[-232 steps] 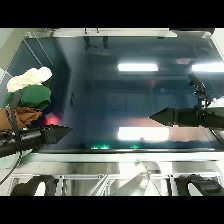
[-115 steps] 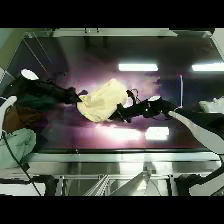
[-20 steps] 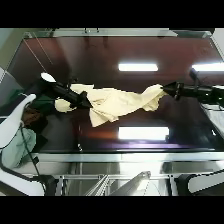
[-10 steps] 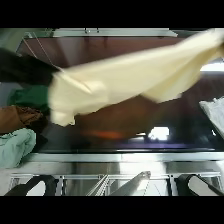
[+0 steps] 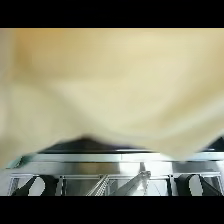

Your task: Fold the shirts.

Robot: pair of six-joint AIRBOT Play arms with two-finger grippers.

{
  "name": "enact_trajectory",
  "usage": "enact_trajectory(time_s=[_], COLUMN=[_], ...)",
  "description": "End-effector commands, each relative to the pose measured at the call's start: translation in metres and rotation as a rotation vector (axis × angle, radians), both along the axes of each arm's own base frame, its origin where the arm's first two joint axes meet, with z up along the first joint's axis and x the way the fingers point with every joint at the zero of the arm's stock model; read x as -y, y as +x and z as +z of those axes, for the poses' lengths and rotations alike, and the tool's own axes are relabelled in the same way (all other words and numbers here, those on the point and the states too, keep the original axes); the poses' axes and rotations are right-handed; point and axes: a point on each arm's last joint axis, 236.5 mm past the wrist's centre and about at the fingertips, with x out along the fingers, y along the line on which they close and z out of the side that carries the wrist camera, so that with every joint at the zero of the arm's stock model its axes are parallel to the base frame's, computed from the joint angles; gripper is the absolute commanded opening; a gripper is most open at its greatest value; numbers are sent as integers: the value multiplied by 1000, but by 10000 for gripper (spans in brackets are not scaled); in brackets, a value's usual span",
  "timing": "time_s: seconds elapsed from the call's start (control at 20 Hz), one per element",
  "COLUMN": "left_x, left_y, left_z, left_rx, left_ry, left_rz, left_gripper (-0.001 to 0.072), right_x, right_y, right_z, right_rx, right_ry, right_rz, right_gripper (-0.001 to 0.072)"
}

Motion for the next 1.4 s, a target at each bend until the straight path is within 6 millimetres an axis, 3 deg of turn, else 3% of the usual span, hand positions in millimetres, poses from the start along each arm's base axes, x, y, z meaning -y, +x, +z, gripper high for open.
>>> enact_trajectory(time_s=[0.0, 0.05, 0.15, 0.2, 0.3, 0.4, 0.5, 0.55, 0.6, 0.65, 0.75, 0.8, 0.9, 1.05, 1.2, 1.35], left_x=[-39, -46, -40, -32, -19, -13, -8, -4, -3, -2, -5, -3, 4, 7, 3, 13], left_y=[62, 90, 140, 164, 213, 249, 282, 305, 327, 352, 392, 404, 416, 424, 422, 412], left_z=[-47, -84, -170, -214, -322, -419, -482, -496, -496, -482, -443, -421, -397, -390, -408, -418], left_rx=[-214, -330, -550, -635, -837, -991, -1058, -1053, -1033, -983, -835, -788, -741, -704, -732, -748], left_ry=[-103, -142, -163, -156, -123, -99, -143, -199, -270, -345, -358, -349, -282, -252, -253, -186], left_rz=[-5, -42, -107, -121, -85, -48, -45, -66, -96, -134, -162, -170, -160, -101, -66, -97], left_gripper=[29, 28, 28, 28, 32, 32, 32, 32, 28, 13, 11, 12, 13, 14, 15, 15], right_x=[53, 65, 65, 57, 41, 35, 45, 55, 65, 71, 85, 90, 92, 95, 103, 98], right_y=[55, 82, 140, 166, 218, 250, 278, 290, 304, 315, 337, 346, 360, 373, 389, 397], right_z=[-38, -66, -152, -202, -320, -427, -514, -542, -561, -565, -551, -537, -510, -486, -461, -458], right_rx=[-178, -270, -506, -630, -869, -1049, -1165, -1188, -1194, -1187, -1142, -1106, -1044, -974, -905, -903], right_ry=[115, 169, 238, 249, 263, 283, 334, 370, 419, 458, 533, 538, 525, 481, 452, 436], right_rz=[-54, -9, 81, 108, 91, 22, -77, -130, -166, -170, -169, -165, -155, -144, -139, -97], right_gripper=[12, 12, 13, 13, 13, 14, 14, 14, 14, 14, 14, 14, 14, 14, 14, 15])
